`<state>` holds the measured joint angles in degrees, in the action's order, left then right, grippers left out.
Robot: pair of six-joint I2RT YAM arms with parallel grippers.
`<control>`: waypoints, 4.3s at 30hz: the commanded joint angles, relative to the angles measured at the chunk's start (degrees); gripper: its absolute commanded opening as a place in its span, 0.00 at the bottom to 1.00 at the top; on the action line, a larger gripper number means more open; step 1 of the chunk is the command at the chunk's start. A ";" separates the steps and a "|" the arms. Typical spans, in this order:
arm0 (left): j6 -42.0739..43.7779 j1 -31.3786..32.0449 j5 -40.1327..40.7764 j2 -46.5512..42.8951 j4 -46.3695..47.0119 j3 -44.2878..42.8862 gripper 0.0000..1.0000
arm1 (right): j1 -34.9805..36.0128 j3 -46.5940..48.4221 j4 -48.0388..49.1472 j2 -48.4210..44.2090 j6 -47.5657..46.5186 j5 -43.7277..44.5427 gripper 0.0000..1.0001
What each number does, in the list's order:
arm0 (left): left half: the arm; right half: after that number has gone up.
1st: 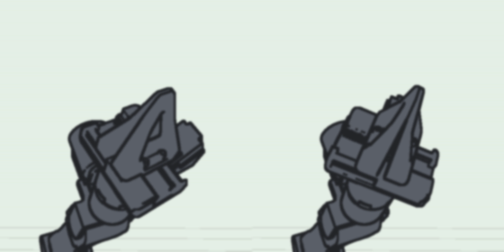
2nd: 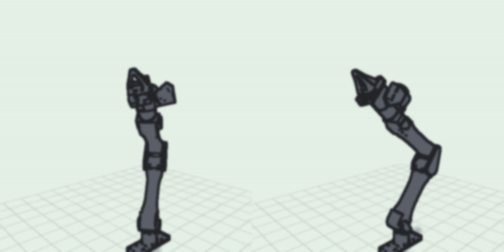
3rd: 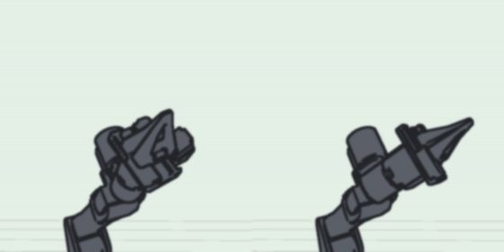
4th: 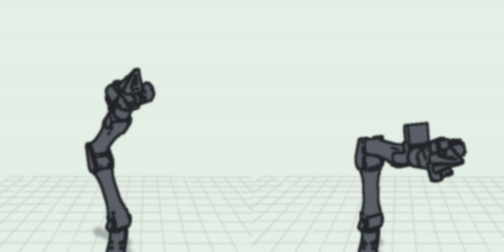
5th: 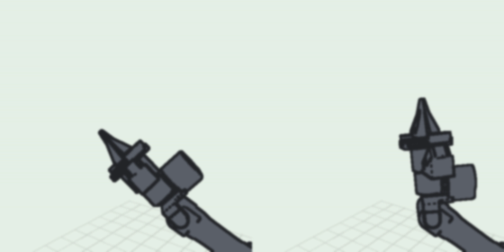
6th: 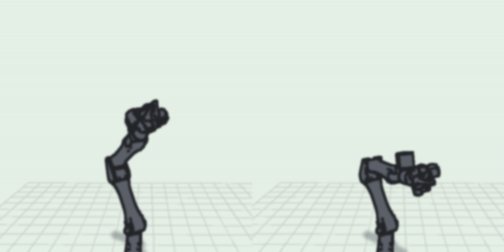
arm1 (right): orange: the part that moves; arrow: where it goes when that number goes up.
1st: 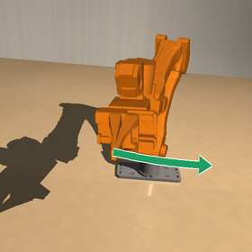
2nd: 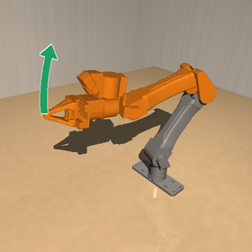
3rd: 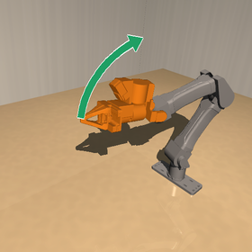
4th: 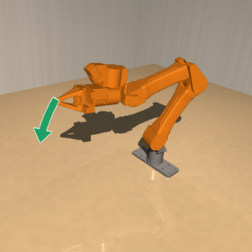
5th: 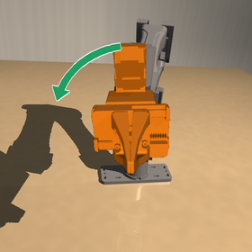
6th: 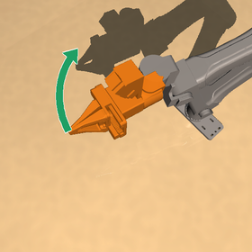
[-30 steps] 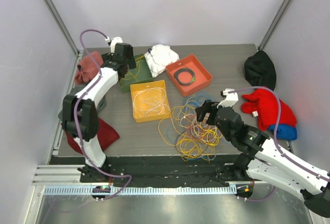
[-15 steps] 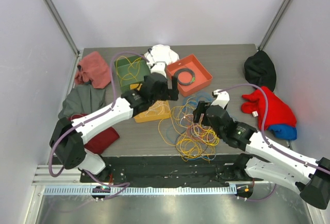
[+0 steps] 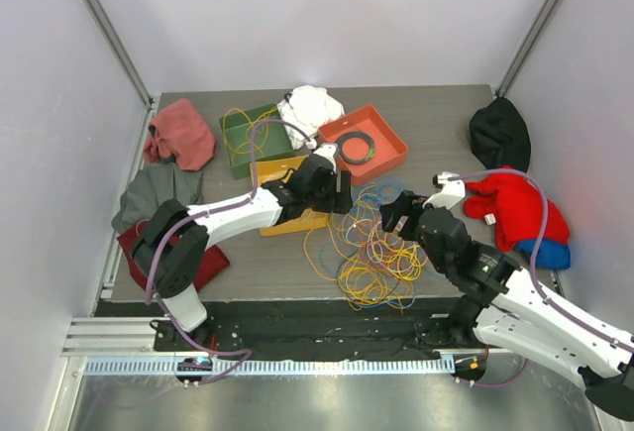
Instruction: Untangle the cables
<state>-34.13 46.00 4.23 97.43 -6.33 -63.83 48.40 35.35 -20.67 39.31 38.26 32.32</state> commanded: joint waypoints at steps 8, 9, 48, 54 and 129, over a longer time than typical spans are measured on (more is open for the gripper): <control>-0.94 0.94 -6.87 5.31 6.15 -4.72 0.72 | 0.02 0.59 -1.92 -2.92 0.85 2.75 0.77; -0.94 1.02 -6.95 6.01 6.06 -5.16 0.68 | 0.03 0.51 -1.92 -2.92 0.68 2.84 0.77; 18.04 -3.01 18.70 -18.07 -23.54 -42.76 0.00 | 0.03 1.47 -7.28 -12.59 0.50 4.25 0.77; 22.44 -3.55 21.87 -12.36 -26.98 -60.78 0.00 | 0.03 0.60 -7.28 -13.12 0.24 3.46 0.79; 10.57 -33.69 18.97 2.24 -7.56 -34.95 0.00 | 0.03 1.74 1.77 -5.03 -5.83 0.82 0.82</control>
<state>-21.87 13.37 23.07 101.73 -21.06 -97.67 48.36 37.47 -19.46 33.78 31.68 31.51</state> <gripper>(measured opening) 0.012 0.815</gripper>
